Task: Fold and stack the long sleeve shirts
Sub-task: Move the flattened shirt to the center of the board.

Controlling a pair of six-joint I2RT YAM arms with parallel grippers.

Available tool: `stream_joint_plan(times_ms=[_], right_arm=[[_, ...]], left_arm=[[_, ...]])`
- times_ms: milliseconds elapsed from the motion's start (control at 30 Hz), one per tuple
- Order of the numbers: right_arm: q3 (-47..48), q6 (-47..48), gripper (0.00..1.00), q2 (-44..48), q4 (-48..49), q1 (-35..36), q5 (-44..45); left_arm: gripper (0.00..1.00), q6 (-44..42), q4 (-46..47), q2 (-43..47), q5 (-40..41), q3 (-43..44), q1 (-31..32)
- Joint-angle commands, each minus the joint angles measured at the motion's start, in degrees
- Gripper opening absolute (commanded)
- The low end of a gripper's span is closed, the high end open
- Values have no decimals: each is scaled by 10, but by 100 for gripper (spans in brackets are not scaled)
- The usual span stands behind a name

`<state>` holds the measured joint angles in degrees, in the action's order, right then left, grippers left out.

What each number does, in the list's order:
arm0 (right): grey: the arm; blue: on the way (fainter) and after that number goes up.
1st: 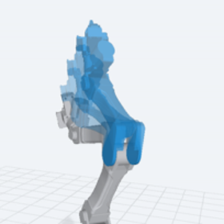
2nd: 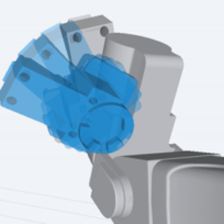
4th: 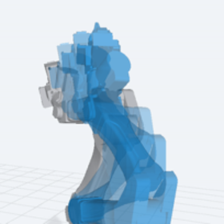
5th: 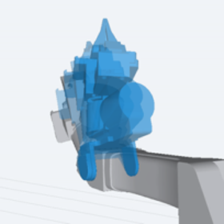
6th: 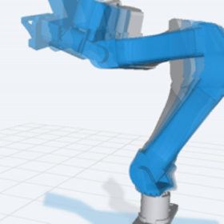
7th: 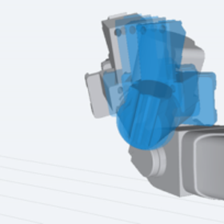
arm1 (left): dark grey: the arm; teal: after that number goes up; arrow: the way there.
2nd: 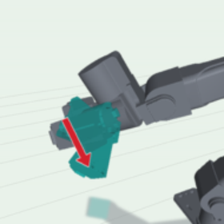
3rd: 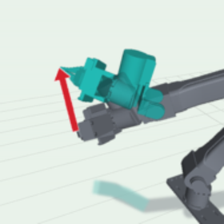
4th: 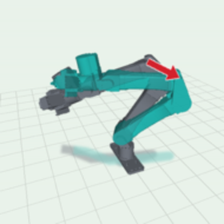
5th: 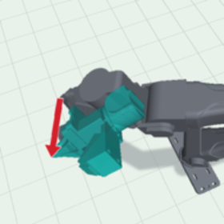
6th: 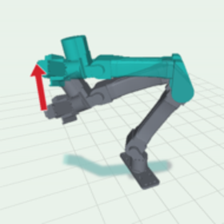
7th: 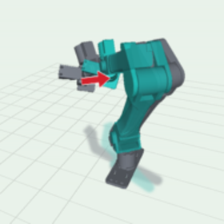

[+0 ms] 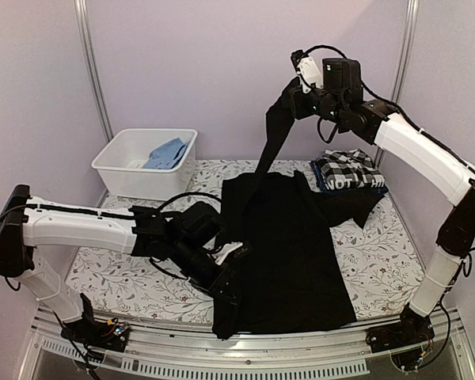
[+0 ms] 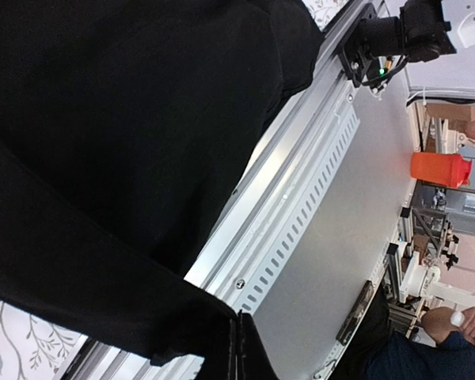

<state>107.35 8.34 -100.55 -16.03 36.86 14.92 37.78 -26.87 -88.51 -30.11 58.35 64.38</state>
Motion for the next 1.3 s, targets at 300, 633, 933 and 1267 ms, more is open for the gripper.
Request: stream_joint_plan(times_ms=[300, 633, 933, 1267], right_arm=[[-7, -16, 0, 21, -6, -26, 1], [-204, -184, 0, -10, 26, -28, -163], [-288, -285, 0, -117, 75, -22, -246], [-252, -328, 0, -238, 86, -20, -259]], left_arm=[[0, -63, -104, 44, 45, 31, -132], [0, -49, -63, 62, -8, -47, -182], [0, -18, 15, 19, -15, -85, -181], [0, -32, 28, -10, 2, -80, -217]])
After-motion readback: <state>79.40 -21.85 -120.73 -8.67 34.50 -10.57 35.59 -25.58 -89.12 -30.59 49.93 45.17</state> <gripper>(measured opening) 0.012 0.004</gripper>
